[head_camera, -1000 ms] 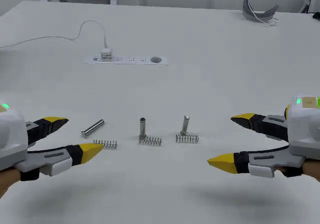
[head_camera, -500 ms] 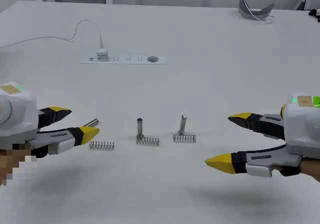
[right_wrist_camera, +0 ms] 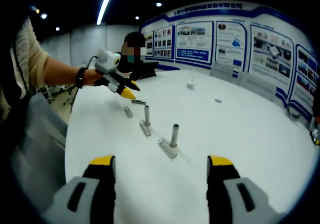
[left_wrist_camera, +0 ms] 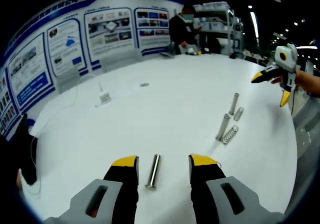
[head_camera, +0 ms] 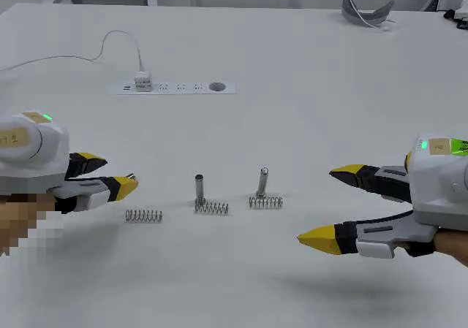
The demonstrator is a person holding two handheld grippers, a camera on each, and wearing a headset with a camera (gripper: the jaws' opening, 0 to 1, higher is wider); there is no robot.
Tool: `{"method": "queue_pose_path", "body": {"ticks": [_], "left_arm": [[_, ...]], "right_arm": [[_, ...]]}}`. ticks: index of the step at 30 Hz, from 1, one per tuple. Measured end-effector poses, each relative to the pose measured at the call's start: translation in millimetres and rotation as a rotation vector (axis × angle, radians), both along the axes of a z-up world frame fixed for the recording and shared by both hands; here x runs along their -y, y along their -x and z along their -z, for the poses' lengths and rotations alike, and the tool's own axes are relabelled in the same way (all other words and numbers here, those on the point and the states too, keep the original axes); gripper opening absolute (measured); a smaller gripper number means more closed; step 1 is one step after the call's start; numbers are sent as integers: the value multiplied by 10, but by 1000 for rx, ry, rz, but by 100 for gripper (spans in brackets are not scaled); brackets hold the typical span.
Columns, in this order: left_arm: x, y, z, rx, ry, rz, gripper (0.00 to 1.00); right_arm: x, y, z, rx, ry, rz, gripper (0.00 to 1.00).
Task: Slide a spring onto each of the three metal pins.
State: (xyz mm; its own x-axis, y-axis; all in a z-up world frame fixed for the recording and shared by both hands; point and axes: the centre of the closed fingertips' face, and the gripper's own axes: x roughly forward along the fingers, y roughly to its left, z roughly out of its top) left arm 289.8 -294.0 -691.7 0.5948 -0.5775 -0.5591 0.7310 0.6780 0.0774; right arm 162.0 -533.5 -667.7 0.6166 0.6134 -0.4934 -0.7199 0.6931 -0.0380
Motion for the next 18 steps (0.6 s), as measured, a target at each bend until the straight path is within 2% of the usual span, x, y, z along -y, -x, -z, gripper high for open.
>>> {"method": "queue_pose_path", "body": {"ticks": [3,7,18], "left_arm": [[19,-45,19,-5,-17,9,39],[21,-103,85,-30,-39,9,38],[59,-123,235,-88,-105,23,27]], "right_arm": [[3,2,1,-2,1,1,76],[4,5,-3,-2,0,3,76],[32,-6,5,-3,-1,5,76]]}}
